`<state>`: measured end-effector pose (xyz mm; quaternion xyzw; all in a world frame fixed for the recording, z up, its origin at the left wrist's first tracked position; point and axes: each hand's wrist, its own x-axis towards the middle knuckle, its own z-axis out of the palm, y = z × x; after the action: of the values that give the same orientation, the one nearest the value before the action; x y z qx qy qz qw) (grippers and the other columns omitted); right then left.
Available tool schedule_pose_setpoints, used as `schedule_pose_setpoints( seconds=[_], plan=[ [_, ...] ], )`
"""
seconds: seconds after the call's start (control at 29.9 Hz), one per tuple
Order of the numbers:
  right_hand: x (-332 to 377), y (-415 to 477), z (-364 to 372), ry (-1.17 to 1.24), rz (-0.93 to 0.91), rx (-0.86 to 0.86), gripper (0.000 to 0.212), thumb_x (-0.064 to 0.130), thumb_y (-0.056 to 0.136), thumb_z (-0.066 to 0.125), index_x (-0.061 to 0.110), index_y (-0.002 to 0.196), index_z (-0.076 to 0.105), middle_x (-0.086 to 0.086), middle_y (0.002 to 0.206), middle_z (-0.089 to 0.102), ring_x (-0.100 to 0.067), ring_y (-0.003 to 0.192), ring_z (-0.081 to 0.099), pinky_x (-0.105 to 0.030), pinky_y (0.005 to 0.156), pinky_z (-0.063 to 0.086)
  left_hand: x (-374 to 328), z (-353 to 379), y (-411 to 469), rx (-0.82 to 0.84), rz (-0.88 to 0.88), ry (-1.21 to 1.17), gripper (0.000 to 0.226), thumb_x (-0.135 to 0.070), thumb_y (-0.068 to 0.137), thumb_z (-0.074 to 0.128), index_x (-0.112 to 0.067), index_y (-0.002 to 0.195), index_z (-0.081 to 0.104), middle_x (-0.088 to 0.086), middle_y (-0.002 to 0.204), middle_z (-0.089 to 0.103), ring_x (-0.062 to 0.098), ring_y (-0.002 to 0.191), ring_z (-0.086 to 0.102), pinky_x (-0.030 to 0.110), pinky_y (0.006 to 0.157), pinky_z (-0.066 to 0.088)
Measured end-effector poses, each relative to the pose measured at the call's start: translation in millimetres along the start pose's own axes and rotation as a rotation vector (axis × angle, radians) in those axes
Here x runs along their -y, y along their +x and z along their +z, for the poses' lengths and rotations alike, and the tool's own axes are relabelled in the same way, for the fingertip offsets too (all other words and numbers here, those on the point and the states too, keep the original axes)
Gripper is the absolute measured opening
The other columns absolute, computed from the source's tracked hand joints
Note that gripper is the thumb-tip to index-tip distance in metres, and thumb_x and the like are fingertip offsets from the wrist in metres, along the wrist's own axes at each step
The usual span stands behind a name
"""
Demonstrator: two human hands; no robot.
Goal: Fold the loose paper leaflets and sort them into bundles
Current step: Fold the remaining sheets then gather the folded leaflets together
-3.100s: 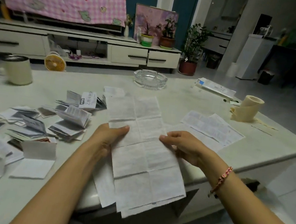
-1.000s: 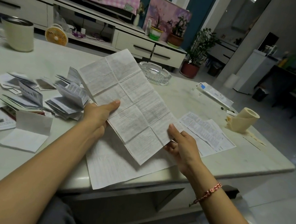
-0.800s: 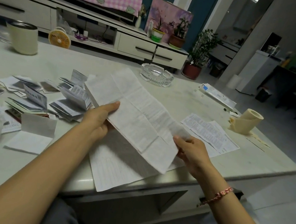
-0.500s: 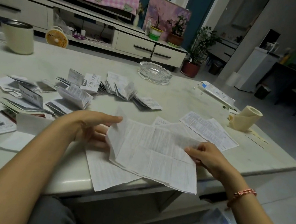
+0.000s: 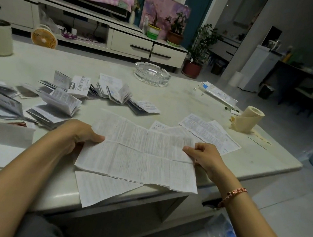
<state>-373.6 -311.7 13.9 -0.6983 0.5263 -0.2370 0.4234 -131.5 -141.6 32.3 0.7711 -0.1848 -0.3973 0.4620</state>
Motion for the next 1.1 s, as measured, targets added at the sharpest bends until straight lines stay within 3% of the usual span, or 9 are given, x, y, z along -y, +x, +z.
schedule_pose_setpoints(
  seconds=[0.27,0.33,0.5,0.6,0.7,0.8,0.9,1.0,1.1],
  plan=[
    [-1.4,2.3,3.3,0.029,-0.031,0.01,0.016,0.016,0.088,0.062,0.006,0.077,0.055,-0.01,0.072,0.046,-0.017,0.064,0.043,-0.025,0.055,0.036,0.8,0.4,-4.2,-0.032,-0.002,-0.058,0.03,0.009,0.076,0.069,0.012,0.104,0.058,0.026,0.118,0.058,0.025,0.076,0.05,0.035,0.07,0.041],
    [-2.7,2.6,5.6,0.057,-0.022,-0.006,0.013,0.015,0.089,0.06,0.007,0.08,0.054,-0.009,0.074,0.044,-0.016,0.064,0.041,-0.024,0.055,0.035,3.2,0.8,0.3,-0.041,-0.012,-0.079,0.037,0.009,0.074,0.07,0.013,0.109,0.058,0.027,0.117,0.059,0.027,0.082,0.052,0.037,0.073,0.042],
    [-1.9,0.5,4.5,0.054,0.024,0.041,0.011,0.016,0.082,0.069,0.007,0.083,0.064,-0.002,0.08,0.064,-0.016,0.072,0.06,-0.028,0.063,0.049,7.4,0.2,13.0,-0.054,-0.044,-0.092,0.047,0.007,0.073,0.072,0.012,0.117,0.055,0.027,0.117,0.059,0.036,0.101,0.058,0.042,0.083,0.046],
    [-3.4,-0.2,6.3,-0.008,-0.014,0.008,0.017,0.012,0.081,0.071,-0.001,0.084,0.06,-0.005,0.072,0.057,-0.015,0.065,0.057,-0.025,0.059,0.047,12.4,-0.8,17.7,-0.048,-0.021,-0.068,0.04,0.006,0.073,0.073,0.011,0.11,0.058,0.024,0.11,0.061,0.035,0.098,0.059,0.041,0.085,0.047],
    [-6.9,0.8,10.7,-0.122,-0.083,-0.056,0.033,0.015,0.08,0.071,-0.013,0.092,0.058,-0.01,0.074,0.051,-0.018,0.067,0.05,-0.028,0.062,0.042,17.0,1.0,19.8,-0.234,0.167,0.2,0.032,-0.005,0.071,0.079,0.001,0.098,0.063,0.021,0.108,0.064,0.03,0.086,0.06,0.039,0.078,0.049],
    [-12.7,1.1,9.5,-0.216,-0.137,-0.103,0.031,0.018,0.08,0.07,-0.008,0.095,0.06,-0.014,0.079,0.056,-0.02,0.07,0.051,-0.03,0.064,0.042,12.5,27.0,12.5,-0.467,0.526,0.718,0.045,-0.022,0.089,0.06,-0.007,0.129,0.047,0.017,0.132,0.048,0.033,0.122,0.043,0.041,0.097,0.036],
    [-14.5,0.3,12.7,-0.228,-0.157,-0.125,0.028,0.019,0.082,0.068,-0.005,0.095,0.06,-0.02,0.09,0.062,-0.028,0.077,0.057,-0.034,0.07,0.047,17.5,57.2,10.8,-0.211,0.815,1.101,0.048,-0.034,0.101,0.028,-0.013,0.145,0.028,0.009,0.155,0.018,0.023,0.144,0.011,0.039,0.114,0.008],
    [-15.4,-1.8,9.4,-0.263,-0.186,-0.148,0.022,0.02,0.084,0.066,0.0,0.091,0.06,-0.018,0.088,0.061,-0.023,0.074,0.055,-0.03,0.063,0.042,36.6,60.9,20.6,0.081,0.671,1.227,0.061,-0.049,0.099,0.014,-0.019,0.151,0.003,0.004,0.158,-0.009,0.02,0.145,-0.013,0.043,0.117,-0.01],
    [-11.5,-1.9,16.1,-0.282,-0.242,-0.139,0.015,0.019,0.087,0.062,0.006,0.081,0.057,-0.007,0.076,0.055,-0.013,0.065,0.048,-0.022,0.054,0.032,49.3,41.6,25.2,0.098,0.658,1.217,0.065,-0.054,0.097,0.012,-0.022,0.15,-0.005,0.002,0.157,-0.015,0.016,0.144,-0.015,0.038,0.117,-0.01]
  ],
)
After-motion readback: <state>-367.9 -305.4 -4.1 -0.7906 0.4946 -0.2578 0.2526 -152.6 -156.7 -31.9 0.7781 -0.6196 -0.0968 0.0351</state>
